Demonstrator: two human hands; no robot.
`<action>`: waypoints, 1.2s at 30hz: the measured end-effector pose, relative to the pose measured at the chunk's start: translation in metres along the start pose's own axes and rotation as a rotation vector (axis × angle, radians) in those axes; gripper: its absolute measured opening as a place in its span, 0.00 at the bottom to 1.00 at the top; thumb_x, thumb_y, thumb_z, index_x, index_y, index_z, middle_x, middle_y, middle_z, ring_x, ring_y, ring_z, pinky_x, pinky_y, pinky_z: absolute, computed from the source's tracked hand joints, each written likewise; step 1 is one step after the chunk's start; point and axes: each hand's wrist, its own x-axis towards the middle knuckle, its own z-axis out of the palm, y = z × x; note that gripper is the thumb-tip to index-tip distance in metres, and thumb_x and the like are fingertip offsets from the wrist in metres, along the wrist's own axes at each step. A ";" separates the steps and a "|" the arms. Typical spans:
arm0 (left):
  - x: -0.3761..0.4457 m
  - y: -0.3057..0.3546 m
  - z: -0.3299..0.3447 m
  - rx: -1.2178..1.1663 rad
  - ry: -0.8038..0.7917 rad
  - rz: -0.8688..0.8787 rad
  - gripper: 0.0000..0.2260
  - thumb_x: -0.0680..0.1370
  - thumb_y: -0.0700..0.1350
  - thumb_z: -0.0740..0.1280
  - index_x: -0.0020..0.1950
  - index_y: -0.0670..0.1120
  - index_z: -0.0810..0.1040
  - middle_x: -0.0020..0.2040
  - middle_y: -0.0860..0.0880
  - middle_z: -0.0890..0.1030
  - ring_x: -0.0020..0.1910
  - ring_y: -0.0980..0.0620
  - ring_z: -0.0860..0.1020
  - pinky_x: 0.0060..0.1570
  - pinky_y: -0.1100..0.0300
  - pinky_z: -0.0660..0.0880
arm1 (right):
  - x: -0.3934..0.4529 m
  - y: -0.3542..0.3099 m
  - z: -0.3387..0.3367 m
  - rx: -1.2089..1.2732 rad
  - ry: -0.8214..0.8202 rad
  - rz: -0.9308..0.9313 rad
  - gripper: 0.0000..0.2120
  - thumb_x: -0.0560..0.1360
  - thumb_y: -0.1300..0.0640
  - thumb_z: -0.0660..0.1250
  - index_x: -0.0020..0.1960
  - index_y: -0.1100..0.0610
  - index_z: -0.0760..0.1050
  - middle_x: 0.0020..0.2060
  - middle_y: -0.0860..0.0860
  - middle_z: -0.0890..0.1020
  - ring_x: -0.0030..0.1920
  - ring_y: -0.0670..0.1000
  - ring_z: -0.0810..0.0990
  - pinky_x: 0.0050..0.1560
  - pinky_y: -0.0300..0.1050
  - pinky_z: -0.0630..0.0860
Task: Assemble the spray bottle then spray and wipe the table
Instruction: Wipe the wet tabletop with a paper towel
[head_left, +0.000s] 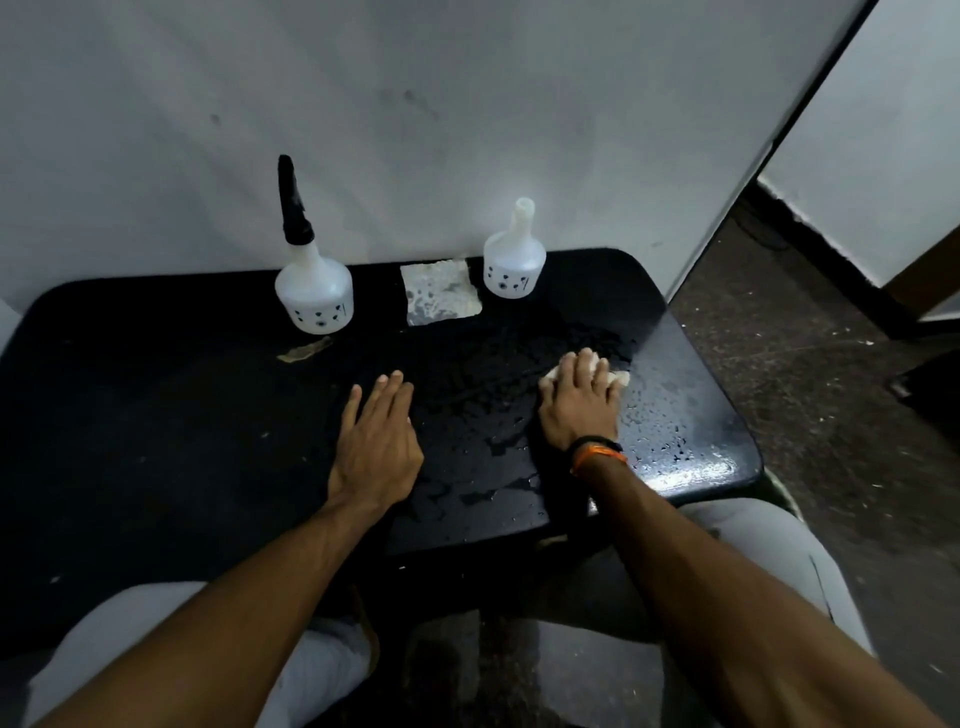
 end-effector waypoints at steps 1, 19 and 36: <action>0.000 0.001 0.000 0.005 -0.004 0.000 0.24 0.80 0.43 0.52 0.76 0.40 0.69 0.77 0.44 0.68 0.78 0.46 0.64 0.79 0.44 0.56 | -0.005 -0.011 0.003 -0.016 0.008 -0.054 0.28 0.85 0.48 0.48 0.82 0.58 0.50 0.82 0.57 0.49 0.81 0.61 0.46 0.79 0.62 0.45; 0.000 0.007 -0.010 0.032 -0.052 -0.032 0.24 0.81 0.40 0.60 0.78 0.41 0.66 0.78 0.44 0.67 0.79 0.46 0.63 0.79 0.45 0.54 | -0.098 0.003 -0.002 0.100 0.065 0.348 0.29 0.85 0.48 0.49 0.80 0.63 0.53 0.81 0.63 0.52 0.81 0.63 0.48 0.79 0.62 0.46; 0.001 0.002 -0.002 0.071 -0.038 -0.034 0.29 0.77 0.47 0.46 0.75 0.42 0.71 0.75 0.45 0.71 0.76 0.47 0.68 0.77 0.44 0.61 | -0.025 0.004 -0.016 -0.009 0.078 0.304 0.31 0.80 0.54 0.58 0.79 0.63 0.56 0.80 0.62 0.57 0.79 0.64 0.54 0.79 0.63 0.48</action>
